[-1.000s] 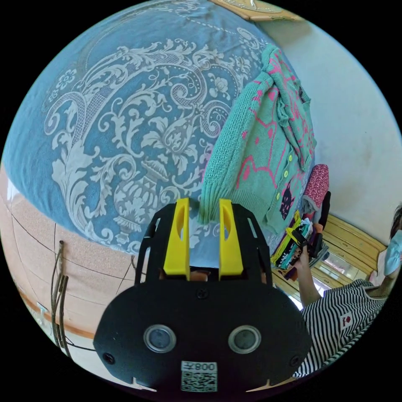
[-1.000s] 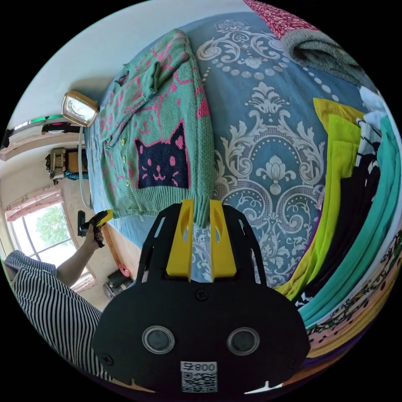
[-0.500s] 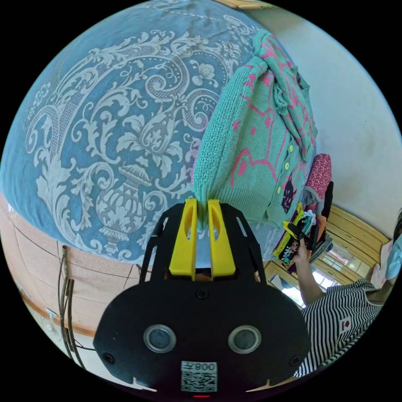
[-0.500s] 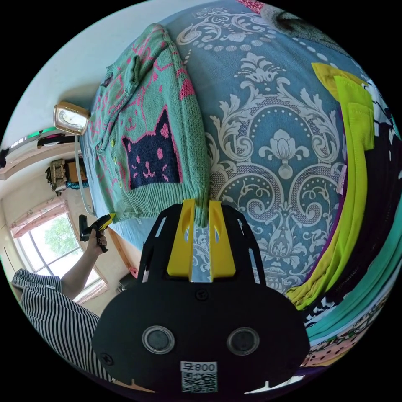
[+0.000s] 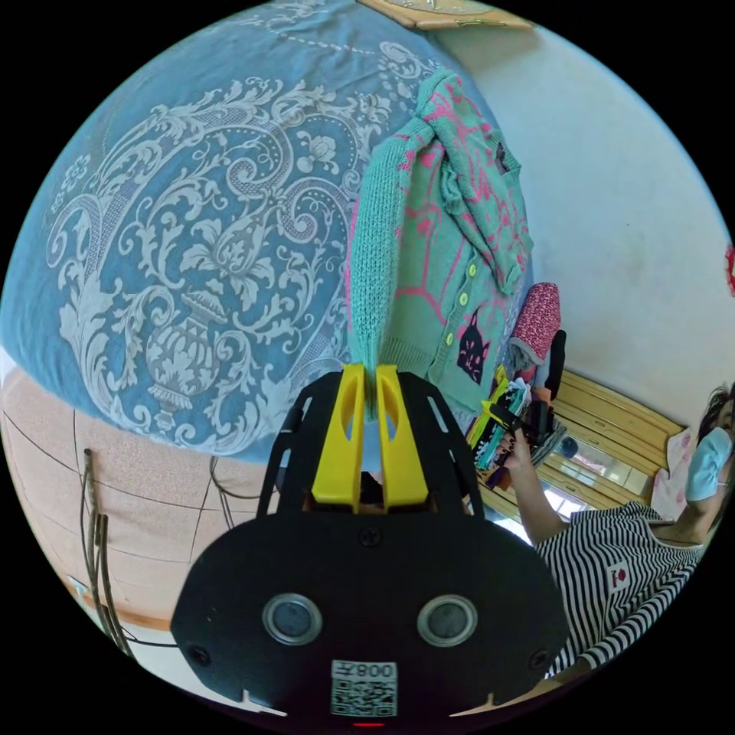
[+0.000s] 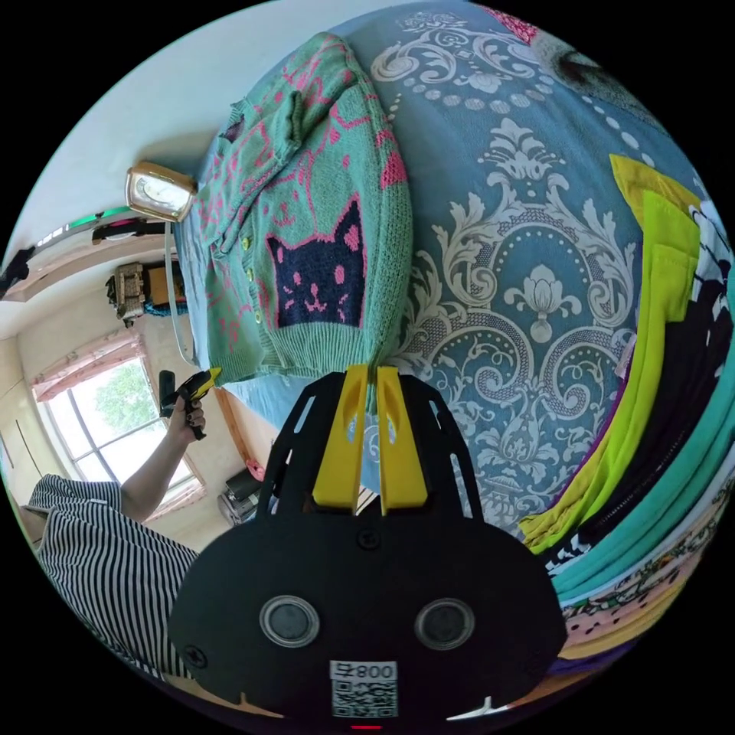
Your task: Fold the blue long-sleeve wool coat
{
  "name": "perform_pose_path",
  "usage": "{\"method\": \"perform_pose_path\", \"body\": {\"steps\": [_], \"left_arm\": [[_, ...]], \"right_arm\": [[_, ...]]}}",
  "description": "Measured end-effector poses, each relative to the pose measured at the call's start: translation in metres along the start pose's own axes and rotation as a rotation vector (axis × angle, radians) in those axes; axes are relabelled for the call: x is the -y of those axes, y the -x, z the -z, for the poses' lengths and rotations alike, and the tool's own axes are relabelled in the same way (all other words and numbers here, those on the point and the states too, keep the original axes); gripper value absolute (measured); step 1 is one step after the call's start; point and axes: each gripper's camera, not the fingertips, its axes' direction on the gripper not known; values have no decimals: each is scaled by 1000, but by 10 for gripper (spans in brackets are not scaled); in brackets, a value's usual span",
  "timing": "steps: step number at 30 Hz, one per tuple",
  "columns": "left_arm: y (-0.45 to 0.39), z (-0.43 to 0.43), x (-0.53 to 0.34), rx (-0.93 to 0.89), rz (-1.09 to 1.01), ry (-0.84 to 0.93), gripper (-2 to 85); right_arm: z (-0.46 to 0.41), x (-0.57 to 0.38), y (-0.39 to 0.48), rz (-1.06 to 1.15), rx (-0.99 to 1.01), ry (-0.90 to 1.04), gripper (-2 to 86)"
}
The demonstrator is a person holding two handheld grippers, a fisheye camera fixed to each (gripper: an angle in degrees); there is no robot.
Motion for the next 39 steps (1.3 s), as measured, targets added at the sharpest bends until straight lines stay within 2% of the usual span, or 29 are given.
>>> {"method": "perform_pose_path", "body": {"steps": [11, 20, 30, 39], "left_arm": [[-2, 38, -37, -7, 32, -22, 24], [-13, 65, -59, 8, 32, -11, 22], [-19, 91, -77, 59, 55, 65, 22], [-18, 110, -88, 72, 144, 115, 22]], "right_arm": [[20, -3, 2, 40, 32, 37, 16], [29, -13, -5, 17, 135, 33, 13], [14, -27, -1, 36, 77, 165, 9], [-20, -48, -20, -34, 63, 273, 9]]}}
